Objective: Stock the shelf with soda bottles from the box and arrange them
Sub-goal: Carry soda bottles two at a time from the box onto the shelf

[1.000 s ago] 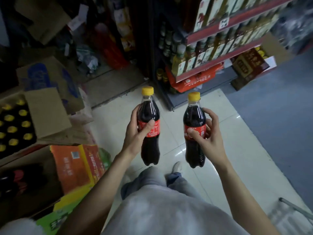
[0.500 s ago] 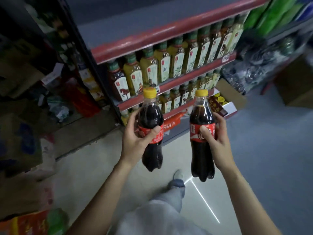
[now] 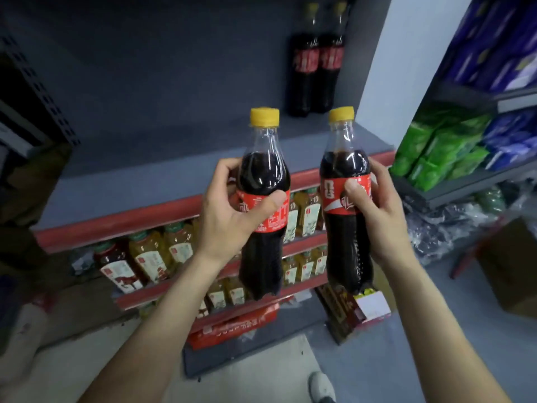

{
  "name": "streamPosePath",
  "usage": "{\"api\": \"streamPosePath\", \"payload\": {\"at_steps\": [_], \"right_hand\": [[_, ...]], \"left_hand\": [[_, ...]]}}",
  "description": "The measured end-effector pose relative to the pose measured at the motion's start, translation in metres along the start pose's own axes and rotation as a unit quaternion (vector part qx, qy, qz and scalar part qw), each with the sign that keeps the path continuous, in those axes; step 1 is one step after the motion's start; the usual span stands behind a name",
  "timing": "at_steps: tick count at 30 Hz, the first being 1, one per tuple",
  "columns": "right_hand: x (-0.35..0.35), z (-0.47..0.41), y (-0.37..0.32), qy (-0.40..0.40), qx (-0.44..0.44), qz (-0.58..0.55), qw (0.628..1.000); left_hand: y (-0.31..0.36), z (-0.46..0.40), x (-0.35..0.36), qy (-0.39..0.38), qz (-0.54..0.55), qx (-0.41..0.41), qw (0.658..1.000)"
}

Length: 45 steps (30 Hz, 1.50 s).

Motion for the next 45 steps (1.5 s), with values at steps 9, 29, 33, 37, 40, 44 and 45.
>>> {"api": "streamPosePath", "payload": {"at_steps": [9,29,33,37,40,44,45], "right_hand": [[-0.063,-0.168,-0.040,-0.062,-0.095,-0.059,0.992],[-0.036,-0.371,0.022,-0.068,-0.134,0.036,0.988],[-0.017,-0.376,0.028,-0.042,-0.135,0.048,0.989],[-0.008,-0.384,0.036,-0.020,-0.150,0.052,0.987],[-0.005,-0.384,0.040,-0.016,-0.162,0.077,0.984],[-0.009,-0.374,0.042,-0.010,-0.172,0.137,0.976],[-0.012,-0.369,0.041,0.000,-0.179,0.150,0.972]], "left_hand": [[0.034,-0.130,0.101,0.133,-0.101,0.089,0.982],[-0.083,-0.284,0.166,0.281,-0.205,-0.054,0.936],[-0.106,-0.302,0.148,0.299,-0.151,-0.041,0.941],[-0.127,-0.323,0.137,0.302,-0.140,-0.047,0.942],[-0.135,-0.340,0.135,0.288,-0.144,-0.057,0.945],[-0.141,-0.354,0.138,0.265,-0.172,-0.065,0.947],[-0.143,-0.355,0.138,0.262,-0.173,-0.068,0.947]]}}
Point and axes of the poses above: each hand's wrist, its own z-axis away from the middle knuckle, its own x-axis out of the palm, y = z × x, the point moved 3 cm from there along -z, towards the middle knuckle, and after that the axes turned 3 degrees about x, right-handed, at the moved point
